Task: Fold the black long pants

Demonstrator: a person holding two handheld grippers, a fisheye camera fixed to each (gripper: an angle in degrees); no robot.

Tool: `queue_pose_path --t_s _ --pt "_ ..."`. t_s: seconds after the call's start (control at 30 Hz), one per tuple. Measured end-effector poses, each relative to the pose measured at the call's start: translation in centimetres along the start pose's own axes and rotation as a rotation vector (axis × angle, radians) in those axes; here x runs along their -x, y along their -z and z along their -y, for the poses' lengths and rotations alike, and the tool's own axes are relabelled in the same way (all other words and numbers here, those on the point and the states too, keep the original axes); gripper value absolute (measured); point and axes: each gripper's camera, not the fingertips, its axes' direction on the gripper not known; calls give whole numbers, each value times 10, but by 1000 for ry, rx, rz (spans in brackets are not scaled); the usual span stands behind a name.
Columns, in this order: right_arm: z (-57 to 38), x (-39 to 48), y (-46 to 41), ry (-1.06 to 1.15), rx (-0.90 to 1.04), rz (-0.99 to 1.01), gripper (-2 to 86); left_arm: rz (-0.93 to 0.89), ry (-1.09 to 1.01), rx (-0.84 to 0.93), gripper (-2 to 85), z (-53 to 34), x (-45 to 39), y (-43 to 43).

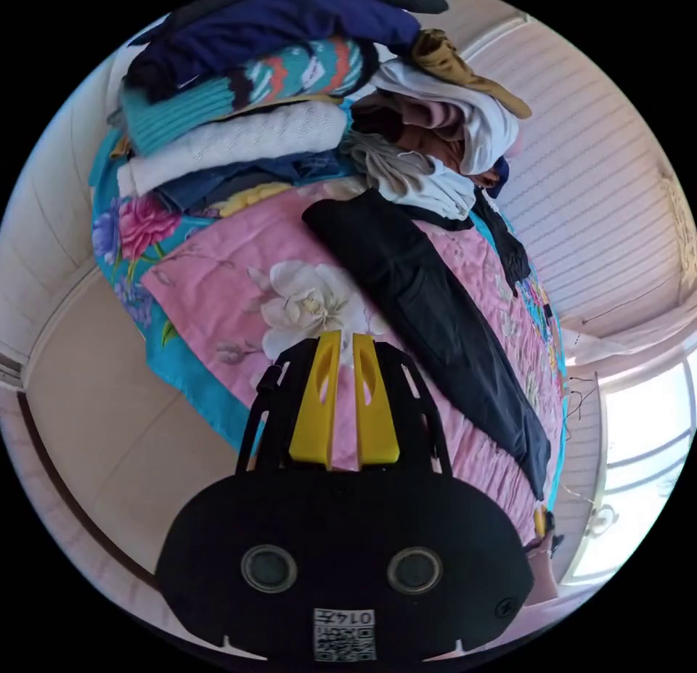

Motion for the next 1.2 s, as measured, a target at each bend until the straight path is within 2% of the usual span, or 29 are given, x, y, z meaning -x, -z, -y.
queue_pose_path --t_s 0.13,0.27,0.37,0.43,0.6,0.73,0.9,0.97,1.03,1.2 --pt "-24 -25 -9 -113 -110 120 90 -203 40 -46 78 -1 1 -13" --pt "-15 -25 -25 -154 -172 196 98 -249 95 -70 102 11 -12 -39" --pt "1 -15 -44 -164 -147 171 82 -266 178 -87 81 15 -17 -54" --pt "11 -8 -56 -189 -89 182 41 -264 202 -47 53 17 -22 -60" --pt "28 9 -46 -100 25 207 -1 -304 73 28 13 20 -35 -35" --pt "22 24 -14 7 91 193 -4 -261 -42 82 6 -17 -36 -5" --pt "-17 14 34 3 171 144 -2 -245 -69 153 13 -88 -23 23" --pt "-35 10 51 -11 199 103 2 -227 -129 194 29 -118 -27 29" --pt "-54 11 61 -21 246 -47 14 -188 -158 235 45 -134 -35 30" --pt "-74 30 97 -39 116 -206 72 5 -317 180 75 -174 -73 77"
